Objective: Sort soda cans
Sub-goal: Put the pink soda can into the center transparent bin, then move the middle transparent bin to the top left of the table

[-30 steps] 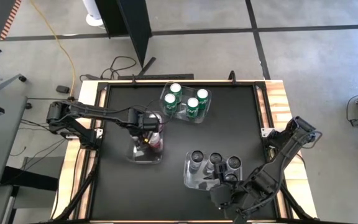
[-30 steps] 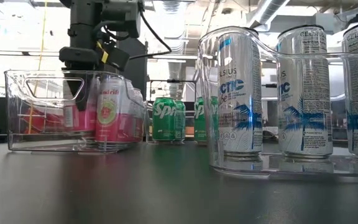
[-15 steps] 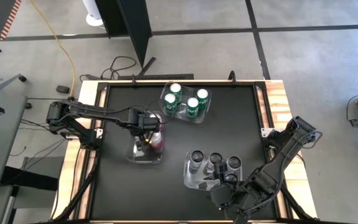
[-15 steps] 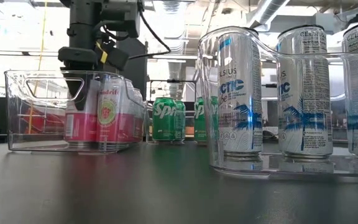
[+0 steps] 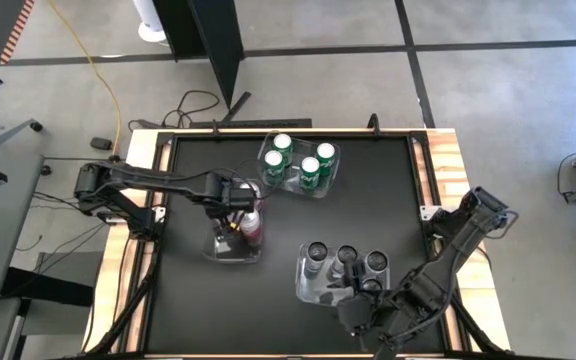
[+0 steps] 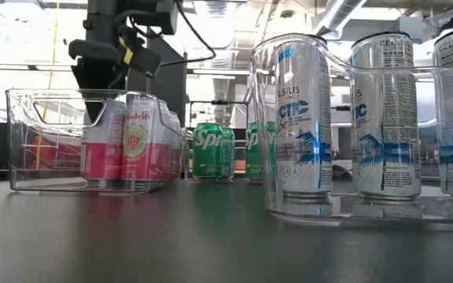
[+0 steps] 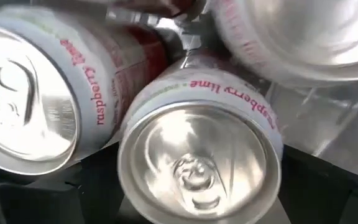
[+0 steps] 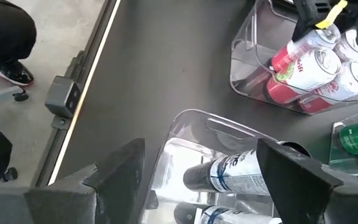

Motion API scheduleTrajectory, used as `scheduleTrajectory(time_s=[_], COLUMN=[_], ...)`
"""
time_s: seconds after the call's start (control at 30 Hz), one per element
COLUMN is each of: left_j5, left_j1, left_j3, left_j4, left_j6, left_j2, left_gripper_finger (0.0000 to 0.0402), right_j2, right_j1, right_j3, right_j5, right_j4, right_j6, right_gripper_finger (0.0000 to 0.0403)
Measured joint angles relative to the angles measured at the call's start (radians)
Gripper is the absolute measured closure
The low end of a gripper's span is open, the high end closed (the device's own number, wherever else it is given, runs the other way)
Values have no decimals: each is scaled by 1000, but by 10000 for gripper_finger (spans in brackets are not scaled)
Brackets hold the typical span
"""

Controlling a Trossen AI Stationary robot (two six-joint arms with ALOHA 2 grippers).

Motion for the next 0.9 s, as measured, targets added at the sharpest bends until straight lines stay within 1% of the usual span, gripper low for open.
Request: scheduleTrajectory(time_s=[0.13, 0.3, 0.43, 0.53, 0.6, 0.7, 0.8, 0.9], left_j5=[0, -2, -48, -54, -94, -189, -262, -342], left_j1=[-16, -53, -93, -122, -151, -215, -282, -354], left_j3=[42, 118, 173, 210, 235, 258, 261, 260], left_j4=[-24, -120, -150, -182, -204, -211, -193, -177], left_j6=[0, -18, -41, -66, -112, -175, -224, -319], left_j2=[-1, -1, -1, -1, -1, -25, -74, -125], left_gripper_finger=[55, 55, 55, 55, 55, 57, 65, 73], right_j2=[0, 0, 0, 0, 0, 0, 0, 0], right_j1=[-12, -23, -31, -36, -42, -49, -58, -70], right_j3=[0, 0, 0, 0, 0, 0, 0, 0], right_j5=[0, 0, 0, 0, 0, 0, 0, 0], right_j4=[0, -2, -2, -2, -2, -1, -1, 1], right_j6=[0, -1, -8, -9, -11, -17, -24, -39], right_gripper_finger=[77, 77, 77, 77, 77, 77, 77, 77])
